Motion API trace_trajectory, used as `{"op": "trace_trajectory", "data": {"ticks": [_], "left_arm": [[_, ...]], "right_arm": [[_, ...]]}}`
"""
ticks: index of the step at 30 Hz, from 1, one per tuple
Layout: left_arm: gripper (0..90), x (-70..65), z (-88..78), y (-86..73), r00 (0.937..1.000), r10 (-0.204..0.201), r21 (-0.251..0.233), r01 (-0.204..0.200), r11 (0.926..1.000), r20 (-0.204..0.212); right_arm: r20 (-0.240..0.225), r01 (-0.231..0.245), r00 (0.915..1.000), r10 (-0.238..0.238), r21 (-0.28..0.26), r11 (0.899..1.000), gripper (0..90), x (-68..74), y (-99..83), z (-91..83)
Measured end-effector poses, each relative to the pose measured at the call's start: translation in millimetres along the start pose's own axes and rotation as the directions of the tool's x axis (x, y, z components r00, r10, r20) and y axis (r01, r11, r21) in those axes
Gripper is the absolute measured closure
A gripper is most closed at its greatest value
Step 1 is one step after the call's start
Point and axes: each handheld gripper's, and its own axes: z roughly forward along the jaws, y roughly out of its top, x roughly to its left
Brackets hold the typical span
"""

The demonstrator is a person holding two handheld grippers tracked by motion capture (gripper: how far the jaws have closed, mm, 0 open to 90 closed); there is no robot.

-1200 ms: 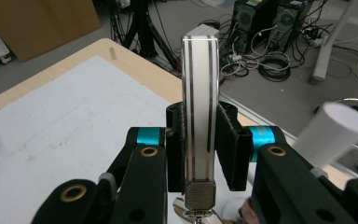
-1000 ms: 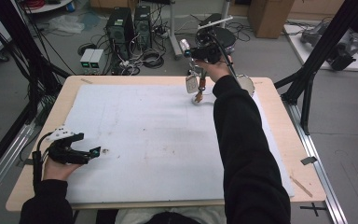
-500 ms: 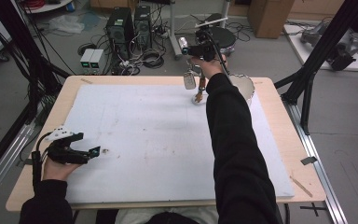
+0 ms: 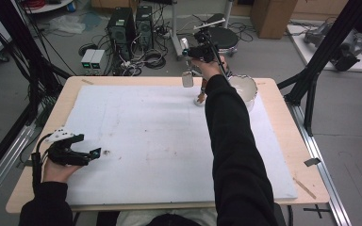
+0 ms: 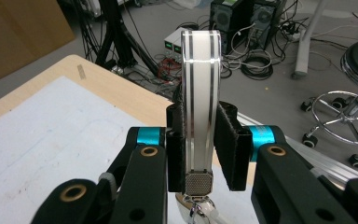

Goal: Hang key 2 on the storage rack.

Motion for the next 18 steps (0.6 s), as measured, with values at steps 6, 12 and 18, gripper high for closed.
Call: {"op": "trace_trajectory", "data": {"ticks": [6,12,18], "left_arm": [[1.7,0.4,-0.7,-0.2,1.0,0.006,0.002,-0.006,1.0,-0.001],[1.7,0.6,-0.5,-0.1,1.0,0.006,0.002,-0.006,1.0,-0.001],[1.7,0.2,-0.4,-0.1,1.0,0.006,0.003,-0.006,1.0,0.0]], "right_arm": [[0.047,0.043,0.998,-0.043,0.0,0.999,74.7,5.0,1.5,-5.0],[0.116,0.112,0.9867,-0.113,0.018,0.994,74.7,6.4,1.0,-8.6],[0.12,0.159,0.9793,-0.163,0.039,0.987,74.8,10.4,-4.1,-9.4]]}}
